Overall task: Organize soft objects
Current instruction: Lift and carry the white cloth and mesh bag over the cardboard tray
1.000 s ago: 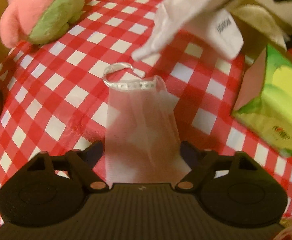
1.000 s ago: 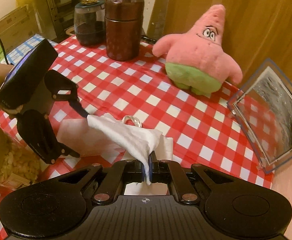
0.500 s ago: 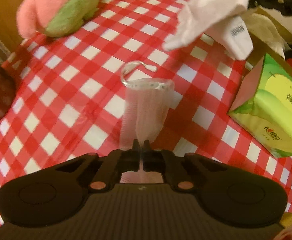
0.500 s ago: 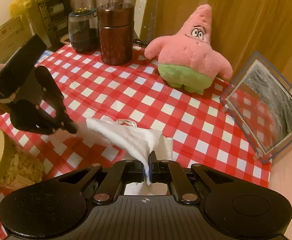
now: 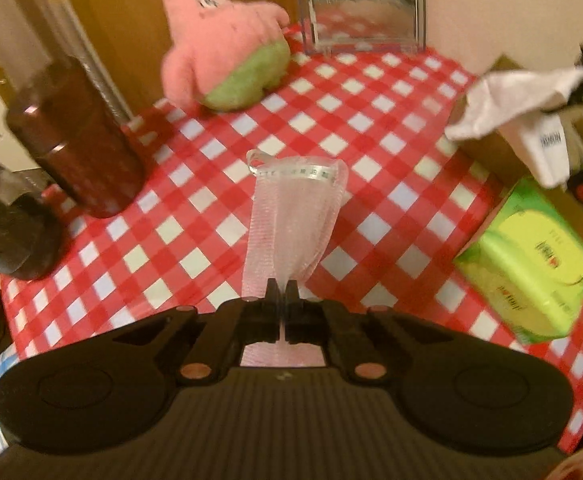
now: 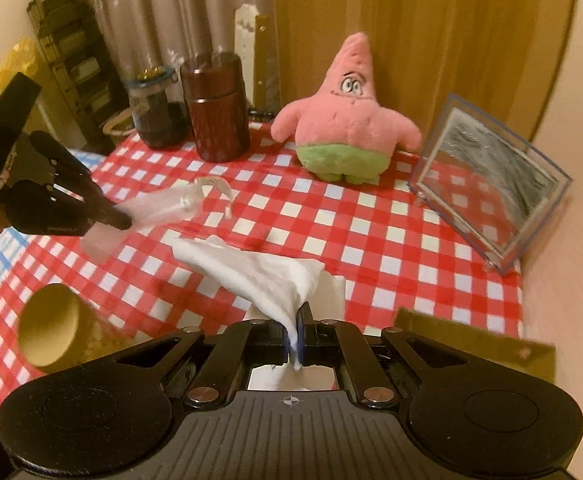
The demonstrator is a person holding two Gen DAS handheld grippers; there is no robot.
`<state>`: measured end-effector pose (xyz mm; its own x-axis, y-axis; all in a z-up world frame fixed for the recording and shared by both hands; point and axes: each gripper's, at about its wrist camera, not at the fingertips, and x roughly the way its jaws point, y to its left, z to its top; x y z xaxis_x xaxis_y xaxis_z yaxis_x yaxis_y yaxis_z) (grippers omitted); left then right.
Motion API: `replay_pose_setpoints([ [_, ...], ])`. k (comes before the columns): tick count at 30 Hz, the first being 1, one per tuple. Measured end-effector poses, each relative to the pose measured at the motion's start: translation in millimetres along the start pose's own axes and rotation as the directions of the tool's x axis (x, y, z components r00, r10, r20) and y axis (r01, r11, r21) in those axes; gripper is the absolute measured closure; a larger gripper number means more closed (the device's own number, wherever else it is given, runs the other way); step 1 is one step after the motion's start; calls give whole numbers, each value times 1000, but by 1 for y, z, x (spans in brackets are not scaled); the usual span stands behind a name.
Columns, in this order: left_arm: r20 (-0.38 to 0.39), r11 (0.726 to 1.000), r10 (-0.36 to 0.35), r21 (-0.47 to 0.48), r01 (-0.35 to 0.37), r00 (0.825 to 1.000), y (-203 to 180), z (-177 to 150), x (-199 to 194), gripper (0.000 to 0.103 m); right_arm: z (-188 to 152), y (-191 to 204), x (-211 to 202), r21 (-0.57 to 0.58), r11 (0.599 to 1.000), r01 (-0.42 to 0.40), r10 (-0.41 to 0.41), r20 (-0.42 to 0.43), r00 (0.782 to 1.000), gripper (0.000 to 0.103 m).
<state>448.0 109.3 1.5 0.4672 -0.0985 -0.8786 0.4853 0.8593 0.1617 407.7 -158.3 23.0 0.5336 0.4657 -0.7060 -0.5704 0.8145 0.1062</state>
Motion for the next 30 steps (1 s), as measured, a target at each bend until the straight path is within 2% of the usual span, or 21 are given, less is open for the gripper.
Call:
replay_pose_setpoints([
  [9, 117, 995, 45, -91, -35, 992, -39, 0, -85, 101, -34, 9, -82, 102, 994, 42, -48, 63, 997, 99],
  [15, 184, 990, 51, -136, -26, 982, -82, -4, -129, 101, -64, 13, -128, 168, 985, 48, -66, 104, 992, 99],
  [22, 233, 984, -5, -173, 46, 972, -134, -13, -157, 101, -100, 13, -162, 223, 971, 86, -116, 125, 985, 99],
  [30, 255, 983, -99, -126, 134, 962, -203, -8, -161, 101, -142, -15, -208, 333, 928, 166, -224, 143, 964, 99],
])
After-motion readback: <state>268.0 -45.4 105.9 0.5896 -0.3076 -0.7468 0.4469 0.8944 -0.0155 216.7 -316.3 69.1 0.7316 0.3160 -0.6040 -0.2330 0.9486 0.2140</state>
